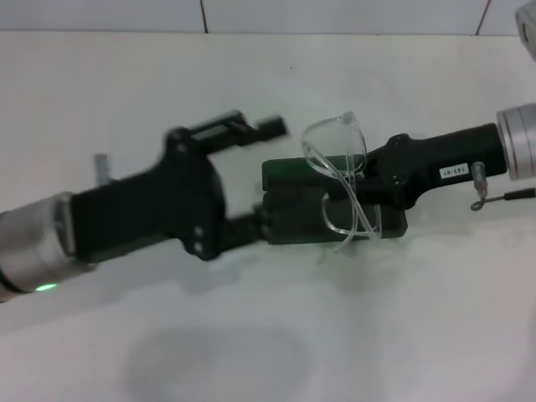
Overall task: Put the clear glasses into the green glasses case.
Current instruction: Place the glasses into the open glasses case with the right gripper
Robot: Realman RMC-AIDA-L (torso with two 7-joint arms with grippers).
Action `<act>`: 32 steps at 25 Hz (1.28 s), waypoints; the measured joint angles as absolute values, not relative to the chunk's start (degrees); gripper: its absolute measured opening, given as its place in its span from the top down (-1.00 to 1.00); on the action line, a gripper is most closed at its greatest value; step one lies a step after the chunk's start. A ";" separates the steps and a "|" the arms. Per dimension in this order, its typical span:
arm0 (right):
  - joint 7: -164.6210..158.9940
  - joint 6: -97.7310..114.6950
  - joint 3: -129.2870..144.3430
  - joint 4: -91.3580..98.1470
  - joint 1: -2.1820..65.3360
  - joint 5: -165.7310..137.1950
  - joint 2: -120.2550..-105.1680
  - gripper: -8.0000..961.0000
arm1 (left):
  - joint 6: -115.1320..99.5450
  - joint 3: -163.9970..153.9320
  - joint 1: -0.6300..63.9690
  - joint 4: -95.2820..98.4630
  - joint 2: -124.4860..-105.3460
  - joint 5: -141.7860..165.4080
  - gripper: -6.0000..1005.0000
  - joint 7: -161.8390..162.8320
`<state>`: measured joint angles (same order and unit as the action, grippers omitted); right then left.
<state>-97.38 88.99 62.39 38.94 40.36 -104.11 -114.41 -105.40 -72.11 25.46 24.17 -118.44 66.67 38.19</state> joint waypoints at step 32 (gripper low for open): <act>-133.40 72.56 103.30 64.61 51.41 -139.93 -116.19 0.64 | -102.80 -60.51 21.56 21.88 -118.95 67.24 -0.30 41.57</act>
